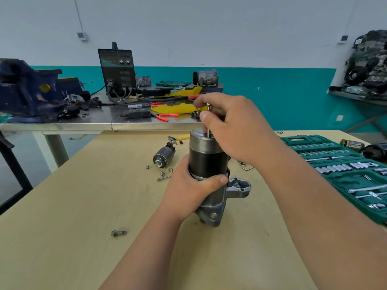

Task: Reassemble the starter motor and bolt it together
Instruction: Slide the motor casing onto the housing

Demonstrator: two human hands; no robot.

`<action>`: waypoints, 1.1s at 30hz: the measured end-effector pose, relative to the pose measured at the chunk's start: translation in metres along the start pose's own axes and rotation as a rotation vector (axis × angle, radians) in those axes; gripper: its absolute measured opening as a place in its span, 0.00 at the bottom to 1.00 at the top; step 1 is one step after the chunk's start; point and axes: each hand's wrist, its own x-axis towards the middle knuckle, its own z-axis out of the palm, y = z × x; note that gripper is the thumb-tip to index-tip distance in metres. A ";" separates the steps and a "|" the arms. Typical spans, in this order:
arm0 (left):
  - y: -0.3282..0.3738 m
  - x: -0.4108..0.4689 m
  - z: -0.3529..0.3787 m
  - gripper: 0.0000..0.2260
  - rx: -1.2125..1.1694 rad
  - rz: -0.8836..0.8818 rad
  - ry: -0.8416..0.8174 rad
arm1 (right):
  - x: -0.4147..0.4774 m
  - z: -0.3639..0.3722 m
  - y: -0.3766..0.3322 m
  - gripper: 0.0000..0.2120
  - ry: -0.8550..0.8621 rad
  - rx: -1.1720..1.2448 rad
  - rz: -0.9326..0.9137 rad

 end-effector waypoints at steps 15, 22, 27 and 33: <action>0.004 -0.004 -0.002 0.32 0.006 0.025 0.000 | -0.011 0.013 0.004 0.10 0.092 0.208 -0.084; 0.002 -0.002 -0.007 0.38 0.038 -0.018 -0.052 | -0.013 0.014 0.014 0.21 -0.099 0.180 -0.028; -0.002 -0.004 -0.007 0.33 0.075 -0.059 -0.034 | -0.023 0.031 0.030 0.40 -0.049 0.080 0.093; -0.002 -0.002 -0.008 0.29 0.067 -0.056 -0.063 | -0.020 0.030 0.040 0.34 -0.025 0.259 0.109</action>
